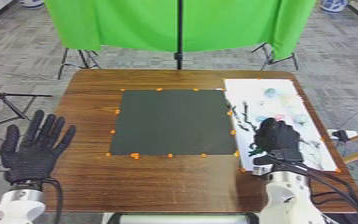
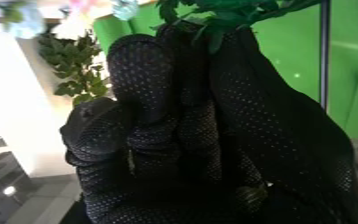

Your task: Arrange flowers

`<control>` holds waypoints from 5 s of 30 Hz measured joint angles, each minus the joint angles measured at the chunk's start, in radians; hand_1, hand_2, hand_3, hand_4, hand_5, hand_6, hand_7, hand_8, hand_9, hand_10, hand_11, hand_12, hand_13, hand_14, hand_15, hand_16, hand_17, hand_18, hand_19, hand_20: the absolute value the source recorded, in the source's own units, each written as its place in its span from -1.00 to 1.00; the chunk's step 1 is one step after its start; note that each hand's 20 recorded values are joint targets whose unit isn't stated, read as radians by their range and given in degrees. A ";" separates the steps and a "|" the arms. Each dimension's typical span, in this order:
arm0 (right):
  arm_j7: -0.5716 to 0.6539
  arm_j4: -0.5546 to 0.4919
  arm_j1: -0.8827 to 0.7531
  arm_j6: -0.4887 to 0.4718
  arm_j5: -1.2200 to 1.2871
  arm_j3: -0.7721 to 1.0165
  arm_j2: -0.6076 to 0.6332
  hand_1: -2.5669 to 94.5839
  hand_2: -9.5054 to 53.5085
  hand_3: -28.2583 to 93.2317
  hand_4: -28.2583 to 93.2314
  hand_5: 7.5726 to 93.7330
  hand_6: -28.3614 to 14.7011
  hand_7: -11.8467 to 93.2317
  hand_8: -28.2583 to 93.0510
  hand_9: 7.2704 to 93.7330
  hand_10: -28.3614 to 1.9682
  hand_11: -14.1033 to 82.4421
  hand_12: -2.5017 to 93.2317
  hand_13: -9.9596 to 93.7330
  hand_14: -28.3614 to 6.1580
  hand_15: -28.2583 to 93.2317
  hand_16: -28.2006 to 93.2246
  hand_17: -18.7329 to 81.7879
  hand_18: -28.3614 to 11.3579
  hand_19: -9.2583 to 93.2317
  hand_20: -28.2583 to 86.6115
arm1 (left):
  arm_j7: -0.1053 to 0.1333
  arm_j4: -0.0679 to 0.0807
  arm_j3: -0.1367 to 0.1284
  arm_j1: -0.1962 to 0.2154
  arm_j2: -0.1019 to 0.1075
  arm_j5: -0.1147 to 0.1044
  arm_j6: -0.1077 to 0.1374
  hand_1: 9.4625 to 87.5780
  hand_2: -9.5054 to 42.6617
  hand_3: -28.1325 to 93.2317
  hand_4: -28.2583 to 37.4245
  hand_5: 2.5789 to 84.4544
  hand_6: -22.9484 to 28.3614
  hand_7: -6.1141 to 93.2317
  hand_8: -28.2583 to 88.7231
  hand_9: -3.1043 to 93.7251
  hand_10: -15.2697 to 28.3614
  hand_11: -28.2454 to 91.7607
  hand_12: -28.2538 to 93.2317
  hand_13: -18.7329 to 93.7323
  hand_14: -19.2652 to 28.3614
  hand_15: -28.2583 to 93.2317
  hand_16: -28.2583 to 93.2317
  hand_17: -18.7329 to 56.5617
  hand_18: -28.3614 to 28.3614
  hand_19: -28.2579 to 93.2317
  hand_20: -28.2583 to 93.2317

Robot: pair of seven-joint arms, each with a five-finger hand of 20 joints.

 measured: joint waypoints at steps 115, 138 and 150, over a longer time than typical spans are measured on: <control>-0.313 0.450 0.592 -0.847 0.215 -0.451 -0.652 -0.48 -0.34 0.54 -0.87 0.06 -0.37 -0.62 -0.64 0.01 -0.97 -0.18 -0.47 -0.16 -1.00 0.58 -0.17 -0.15 -1.00 0.76 0.35 | 0.029 0.051 0.104 -0.084 0.086 -0.081 0.040 -0.62 -0.07 0.64 -1.00 -0.01 0.17 -0.54 -0.68 -0.13 0.40 -0.14 -0.31 -0.13 0.44 0.10 -0.61 -0.63 0.54 0.07 -0.24; -0.291 0.466 0.604 -0.853 0.198 -0.443 -0.658 -0.48 -0.34 0.55 -0.86 0.09 -0.38 -0.63 -0.63 -0.05 -0.99 -0.27 -0.50 -0.20 -1.00 0.55 -0.20 -0.17 -1.00 0.74 0.32 | 0.019 0.051 0.117 -0.085 0.086 -0.081 0.048 -0.61 -0.06 0.64 -1.00 -0.01 0.17 -0.53 -0.68 -0.13 0.39 -0.13 -0.31 -0.13 0.44 0.10 -0.61 -0.64 0.54 0.07 -0.24; -0.245 0.454 0.605 -0.854 0.270 -0.429 -0.658 -0.48 -0.34 0.54 -0.85 0.09 -0.26 -0.57 -0.63 -0.06 -1.00 -0.28 -0.50 -0.20 -1.00 0.54 -0.21 -0.17 -1.00 0.74 0.32 | 0.020 0.051 0.108 -0.076 0.085 -0.083 0.048 -0.61 -0.06 0.64 -1.00 -0.01 0.17 -0.53 -0.68 -0.13 0.40 -0.13 -0.31 -0.13 0.44 0.10 -0.61 -0.64 0.54 0.07 -0.24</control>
